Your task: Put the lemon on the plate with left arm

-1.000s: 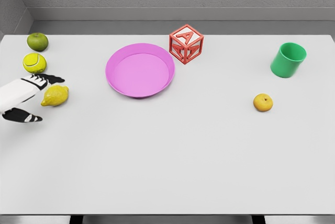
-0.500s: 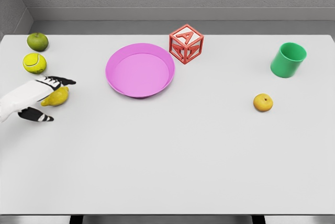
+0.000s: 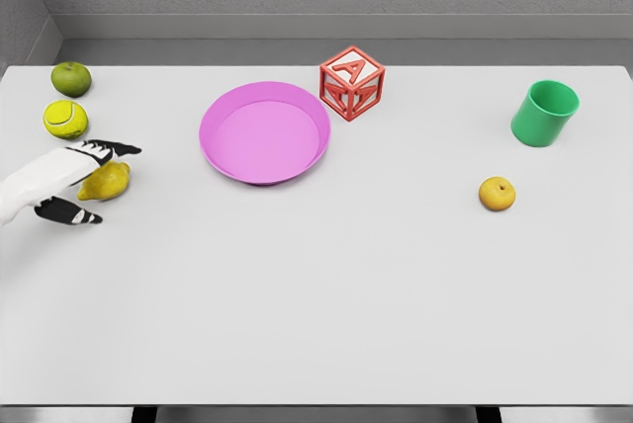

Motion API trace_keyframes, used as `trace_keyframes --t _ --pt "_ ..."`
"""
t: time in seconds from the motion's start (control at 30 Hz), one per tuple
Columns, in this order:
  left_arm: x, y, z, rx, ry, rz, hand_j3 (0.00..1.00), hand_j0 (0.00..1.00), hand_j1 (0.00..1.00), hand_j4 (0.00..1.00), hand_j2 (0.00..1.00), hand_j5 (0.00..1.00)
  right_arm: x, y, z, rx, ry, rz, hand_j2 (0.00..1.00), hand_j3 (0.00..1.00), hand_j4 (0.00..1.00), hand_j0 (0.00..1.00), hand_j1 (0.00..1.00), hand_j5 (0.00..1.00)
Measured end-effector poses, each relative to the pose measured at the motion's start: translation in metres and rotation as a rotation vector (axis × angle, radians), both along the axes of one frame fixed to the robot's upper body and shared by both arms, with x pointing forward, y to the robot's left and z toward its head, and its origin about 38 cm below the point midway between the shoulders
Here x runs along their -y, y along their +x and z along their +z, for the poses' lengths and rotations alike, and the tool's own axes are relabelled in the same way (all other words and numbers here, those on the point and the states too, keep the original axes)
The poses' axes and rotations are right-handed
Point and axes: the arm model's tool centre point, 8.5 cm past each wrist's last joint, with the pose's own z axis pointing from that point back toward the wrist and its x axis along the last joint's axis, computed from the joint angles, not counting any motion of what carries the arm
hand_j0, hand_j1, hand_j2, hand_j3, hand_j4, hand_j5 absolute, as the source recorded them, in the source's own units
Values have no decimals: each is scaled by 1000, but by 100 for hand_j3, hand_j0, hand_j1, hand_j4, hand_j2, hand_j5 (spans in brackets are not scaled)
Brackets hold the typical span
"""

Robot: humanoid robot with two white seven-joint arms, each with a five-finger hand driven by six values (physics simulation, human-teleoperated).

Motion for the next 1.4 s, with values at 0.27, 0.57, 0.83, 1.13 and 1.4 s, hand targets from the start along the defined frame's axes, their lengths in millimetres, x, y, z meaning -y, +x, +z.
trace_keyframes --t 0.27,0.57,0.83,1.13,1.4 --pt "-7 7 1 -3 -4 24 100 100 100 100 100 100 0 0 0 0 0 0 100 100 100 100 100 100" --pt "-5 8 -1 -5 60 16 80 80 80 80 80 80 0 0 0 0 0 0 100 100 100 100 100 100" --pt "-2 7 -2 -7 75 1 62 62 62 62 62 62 0 0 0 0 0 0 100 100 100 100 100 100" --pt "-1 7 -3 -12 77 -1 53 53 53 53 53 53 0 0 0 0 0 0 100 100 100 100 100 100" --pt "1 9 7 16 74 -10 51 51 51 51 51 51 0 0 0 0 0 0 100 100 100 100 100 100"
